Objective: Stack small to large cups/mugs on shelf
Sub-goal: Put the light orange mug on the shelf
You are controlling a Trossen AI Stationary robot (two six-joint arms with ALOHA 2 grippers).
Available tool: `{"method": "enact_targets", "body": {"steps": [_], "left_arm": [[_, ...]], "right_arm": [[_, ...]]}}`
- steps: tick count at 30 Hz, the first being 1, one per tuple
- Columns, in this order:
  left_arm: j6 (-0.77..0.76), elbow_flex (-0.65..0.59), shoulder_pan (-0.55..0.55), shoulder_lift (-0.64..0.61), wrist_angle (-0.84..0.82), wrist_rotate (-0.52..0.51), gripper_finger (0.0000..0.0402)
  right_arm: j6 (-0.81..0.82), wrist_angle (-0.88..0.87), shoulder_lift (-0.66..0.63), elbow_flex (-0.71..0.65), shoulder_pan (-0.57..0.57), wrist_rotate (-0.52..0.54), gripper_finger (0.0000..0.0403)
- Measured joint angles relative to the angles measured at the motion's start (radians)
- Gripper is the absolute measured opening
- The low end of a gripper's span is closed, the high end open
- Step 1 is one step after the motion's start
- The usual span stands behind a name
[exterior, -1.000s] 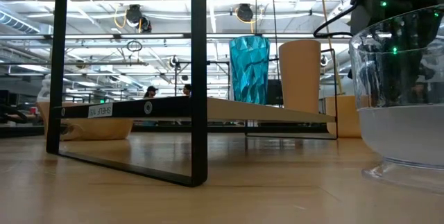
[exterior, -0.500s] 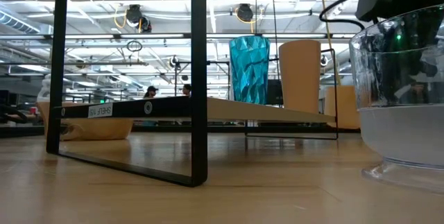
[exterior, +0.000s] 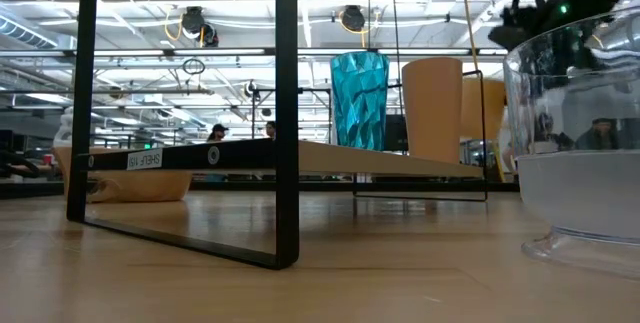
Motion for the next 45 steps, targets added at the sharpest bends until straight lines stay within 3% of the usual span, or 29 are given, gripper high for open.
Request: {"method": "enact_targets", "body": {"steps": [15,21,32,45], "left_arm": [[0.004,0.0,0.0,0.0,0.0,0.0,0.0234],[0.005,0.0,0.0,0.0,0.0,0.0,0.0234],[0.003,0.0,0.0,0.0,0.0,0.0,0.0234],[-0.007,0.0,0.0,0.0,0.0,0.0,0.0234]], "right_arm": [[-0.237,-0.017,0.021,0.272,0.0,0.1,0.0043],[-0.378,0.124,0.054,0.326,0.043,0.106,0.0043],[-0.645,0.547,0.127,0.328,0.277,0.166,0.0043],[-0.643,0.619,0.253,0.328,0.563,0.312,0.0043]]}}
